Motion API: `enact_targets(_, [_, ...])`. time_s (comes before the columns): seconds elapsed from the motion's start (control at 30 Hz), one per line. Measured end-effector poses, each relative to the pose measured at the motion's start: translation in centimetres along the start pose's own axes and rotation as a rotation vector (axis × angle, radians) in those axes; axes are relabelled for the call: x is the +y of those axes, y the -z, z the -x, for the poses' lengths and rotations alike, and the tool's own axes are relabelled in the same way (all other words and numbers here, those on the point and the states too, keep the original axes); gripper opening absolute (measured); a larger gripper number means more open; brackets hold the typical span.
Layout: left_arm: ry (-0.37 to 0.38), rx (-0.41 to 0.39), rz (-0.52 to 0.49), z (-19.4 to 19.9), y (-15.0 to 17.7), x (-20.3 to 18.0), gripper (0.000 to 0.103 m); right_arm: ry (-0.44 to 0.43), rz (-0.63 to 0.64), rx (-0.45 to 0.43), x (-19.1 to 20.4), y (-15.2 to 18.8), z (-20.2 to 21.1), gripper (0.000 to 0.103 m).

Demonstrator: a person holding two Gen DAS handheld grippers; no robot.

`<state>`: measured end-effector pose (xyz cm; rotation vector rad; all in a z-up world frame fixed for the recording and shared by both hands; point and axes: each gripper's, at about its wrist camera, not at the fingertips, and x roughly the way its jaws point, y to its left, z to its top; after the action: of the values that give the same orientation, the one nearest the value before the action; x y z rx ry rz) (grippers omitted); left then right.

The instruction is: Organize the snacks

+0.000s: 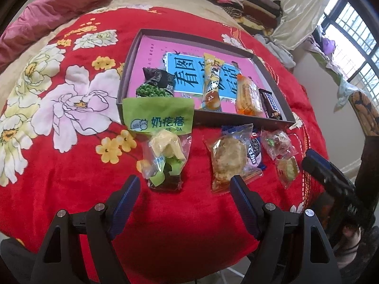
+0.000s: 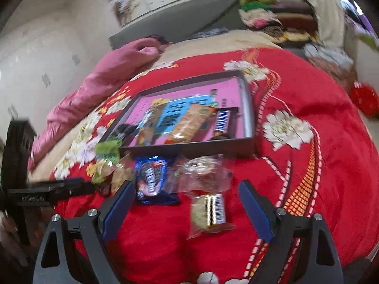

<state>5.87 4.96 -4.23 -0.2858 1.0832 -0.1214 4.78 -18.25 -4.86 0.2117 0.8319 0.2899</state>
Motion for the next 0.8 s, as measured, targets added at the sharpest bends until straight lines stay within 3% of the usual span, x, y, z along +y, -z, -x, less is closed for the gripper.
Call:
enact_targets(0.13, [0.007, -0.004, 0.015, -0.3, -0.5, 0.3, 0.079, 0.026, -0.050, 0.011, -1.6, -0.2, -0.7, 0.089])
enact_targets(0.63, [-0.058, 0.013, 0.028, -3.1, -2.5, 1.2, 0.079, 0.047, -0.013, 0.063, -1.2, -0.8, -4.9, 0.088])
enact_targets(0.8, [-0.067, 0.025, 0.032, -3.9, -2.7, 1.0, 0.077, 0.049, 0.020, 0.079, -0.9, -0.5, -5.9, 0.070])
